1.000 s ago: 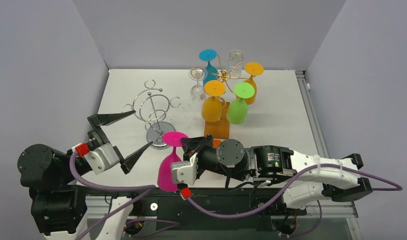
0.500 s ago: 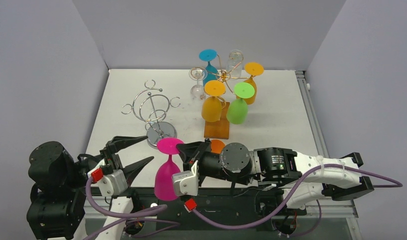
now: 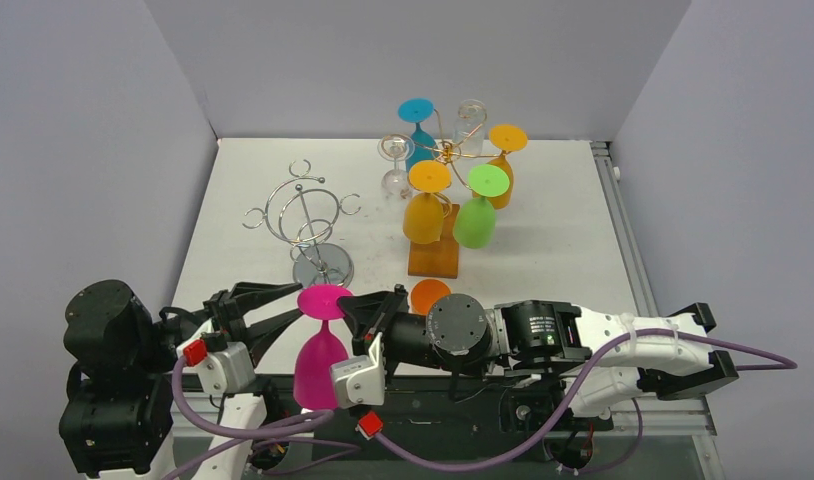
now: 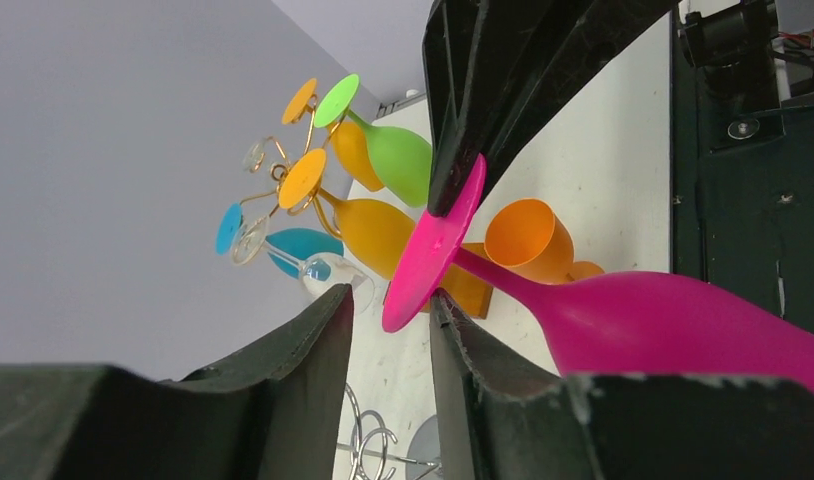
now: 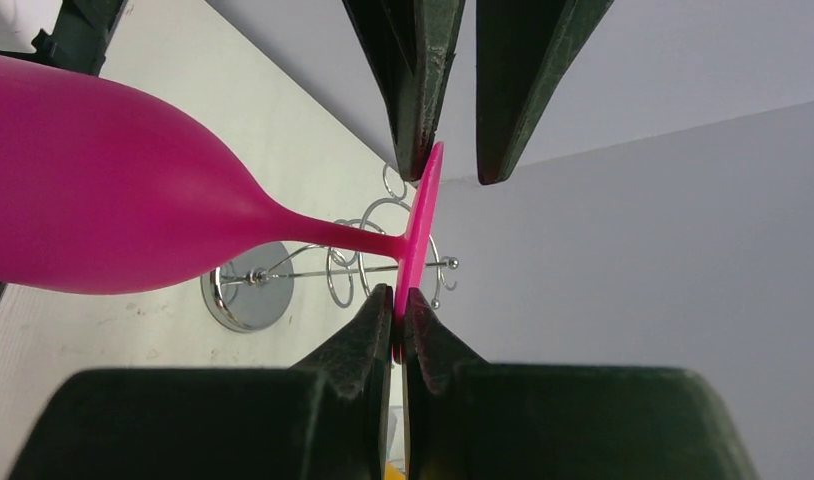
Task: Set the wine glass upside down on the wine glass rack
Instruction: Turn the wine glass upside down at the wine rack.
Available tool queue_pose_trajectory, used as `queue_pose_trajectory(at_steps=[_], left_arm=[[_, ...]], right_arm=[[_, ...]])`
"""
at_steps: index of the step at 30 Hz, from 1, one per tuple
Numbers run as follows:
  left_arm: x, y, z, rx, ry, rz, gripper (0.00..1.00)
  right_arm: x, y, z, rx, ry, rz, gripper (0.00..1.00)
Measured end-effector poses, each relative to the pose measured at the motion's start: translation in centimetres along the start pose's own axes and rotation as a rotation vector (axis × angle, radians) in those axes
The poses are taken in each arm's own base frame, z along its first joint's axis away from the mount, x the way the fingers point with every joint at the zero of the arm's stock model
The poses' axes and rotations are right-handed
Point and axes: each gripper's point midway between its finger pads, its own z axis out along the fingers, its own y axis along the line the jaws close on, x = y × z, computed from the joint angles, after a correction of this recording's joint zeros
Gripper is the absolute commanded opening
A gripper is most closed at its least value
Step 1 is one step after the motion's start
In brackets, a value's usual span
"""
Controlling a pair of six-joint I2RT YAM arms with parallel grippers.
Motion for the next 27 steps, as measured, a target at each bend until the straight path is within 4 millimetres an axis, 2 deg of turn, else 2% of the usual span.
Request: queue_pose_trajectory(at_steps=[6, 8, 11, 14, 16, 22, 27], left_arm=[[-0.1, -0.2, 0.0, 0.013, -0.009, 0.019, 0.18], [0.1, -0.3, 0.0, 0.015, -0.004, 0.033, 0.01], [0.5, -0.4, 0.0, 0.017, 0.009, 0.062, 0.00], [0.9, 0.0, 0.1, 0.014, 0.010, 0.134, 0.00], [1.9, 0.0, 0.1, -0.001, 0.027, 0.172, 0.00], [4.7, 1.4, 0.0, -0.112, 0.074, 0.392, 0.00], [5.0, 3.2, -0.5, -0.186, 0.119, 0.573, 0.00]], right_arm=[[-0.6, -0.8, 0.6, 0.040, -0.021, 0.004, 0.00], [-0.8, -0.9, 0.9, 0.047, -0.026, 0.001, 0.00], [-0.6, -1.6, 1.1, 0.073, -0.016, 0.000, 0.09], [-0.3, -2.4, 1.2, 0.101, -0.006, 0.016, 0.30], [0.1, -2.7, 1.7, 0.121, 0.001, 0.052, 0.38], [2.1, -3.0, 1.6, 0.151, 0.031, 0.231, 0.46], [5.1, -1.6, -1.1, 0.150, 0.072, 0.365, 0.48]])
